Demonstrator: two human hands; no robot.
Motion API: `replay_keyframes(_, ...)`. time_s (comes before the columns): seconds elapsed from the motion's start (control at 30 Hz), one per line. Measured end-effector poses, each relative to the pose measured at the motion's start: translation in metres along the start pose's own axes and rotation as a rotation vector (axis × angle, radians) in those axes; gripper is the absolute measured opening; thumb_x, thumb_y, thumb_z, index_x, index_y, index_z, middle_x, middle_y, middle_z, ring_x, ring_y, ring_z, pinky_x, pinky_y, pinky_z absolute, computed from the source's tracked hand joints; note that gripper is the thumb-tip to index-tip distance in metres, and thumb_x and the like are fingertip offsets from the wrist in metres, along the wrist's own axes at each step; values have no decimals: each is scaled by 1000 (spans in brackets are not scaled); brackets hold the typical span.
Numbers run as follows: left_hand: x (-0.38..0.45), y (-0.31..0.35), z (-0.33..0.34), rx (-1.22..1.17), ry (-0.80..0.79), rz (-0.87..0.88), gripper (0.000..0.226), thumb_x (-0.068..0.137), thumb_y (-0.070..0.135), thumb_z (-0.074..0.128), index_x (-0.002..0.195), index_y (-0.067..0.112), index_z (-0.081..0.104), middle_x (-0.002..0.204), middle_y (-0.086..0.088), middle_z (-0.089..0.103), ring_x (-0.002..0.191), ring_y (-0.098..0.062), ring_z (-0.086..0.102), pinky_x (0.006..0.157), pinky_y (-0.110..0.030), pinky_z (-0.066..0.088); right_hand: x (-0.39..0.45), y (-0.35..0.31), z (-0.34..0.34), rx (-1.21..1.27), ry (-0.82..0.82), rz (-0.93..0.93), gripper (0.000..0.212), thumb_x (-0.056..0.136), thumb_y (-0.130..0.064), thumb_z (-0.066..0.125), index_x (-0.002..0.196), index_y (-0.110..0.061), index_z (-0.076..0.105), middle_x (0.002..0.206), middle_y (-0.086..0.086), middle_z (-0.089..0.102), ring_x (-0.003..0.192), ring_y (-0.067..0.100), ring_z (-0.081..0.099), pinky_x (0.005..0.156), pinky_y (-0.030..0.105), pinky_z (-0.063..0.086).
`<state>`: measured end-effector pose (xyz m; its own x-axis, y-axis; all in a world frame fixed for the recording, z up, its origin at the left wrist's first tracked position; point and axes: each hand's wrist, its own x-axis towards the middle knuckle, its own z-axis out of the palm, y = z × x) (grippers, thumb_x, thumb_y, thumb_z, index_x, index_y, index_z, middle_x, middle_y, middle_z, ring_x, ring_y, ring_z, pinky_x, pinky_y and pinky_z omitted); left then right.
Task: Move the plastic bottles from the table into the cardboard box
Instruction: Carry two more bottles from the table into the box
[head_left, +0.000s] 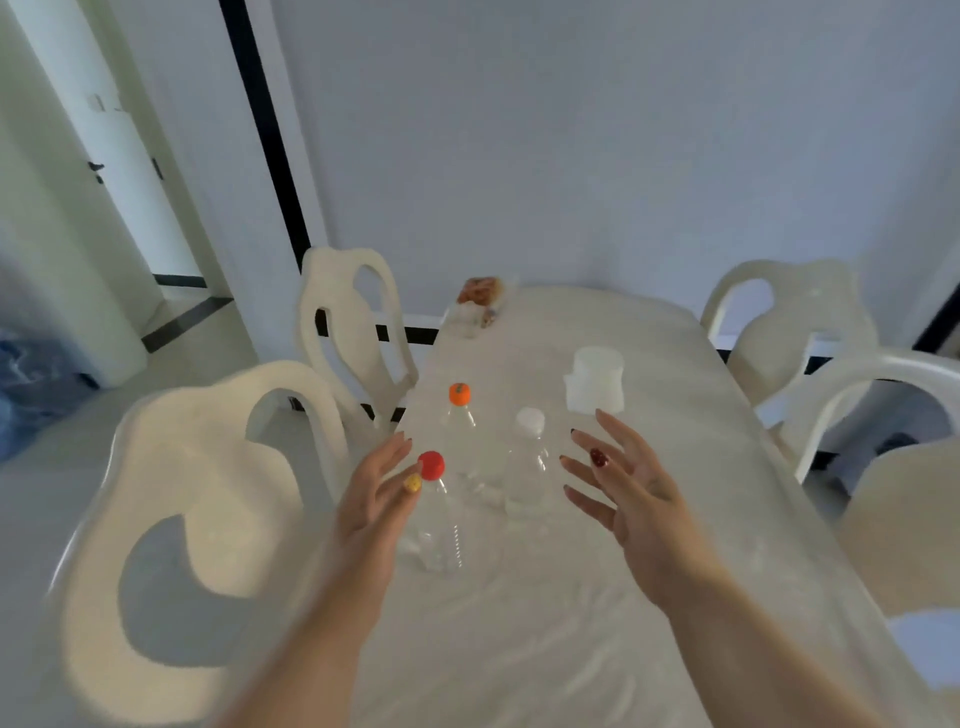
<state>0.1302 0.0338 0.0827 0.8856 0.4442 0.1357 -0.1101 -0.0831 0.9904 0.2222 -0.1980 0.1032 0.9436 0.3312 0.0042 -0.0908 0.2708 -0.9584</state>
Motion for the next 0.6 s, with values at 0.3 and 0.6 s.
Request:
replay_keyframes(0.3,63,-73,10,355,36,-106,65,68,48,69,130,49,50,136,17,57,128,-6,53,111,-39,42,96,69,-3,-507,112,74,64,88,-30,71,144,-33,40,147,-7,48,136,11,46,109,31,38)
replay_keyframes(0.6,79,-98,19,439,161,-135,28,72,41,81,97,42,68,96,33,70,103,-1,65,90,-24,48,164,106,3,-848,157,114,44,80,-34,77,119,-22,62,99,-9,63,101,16,61,79,25,39)
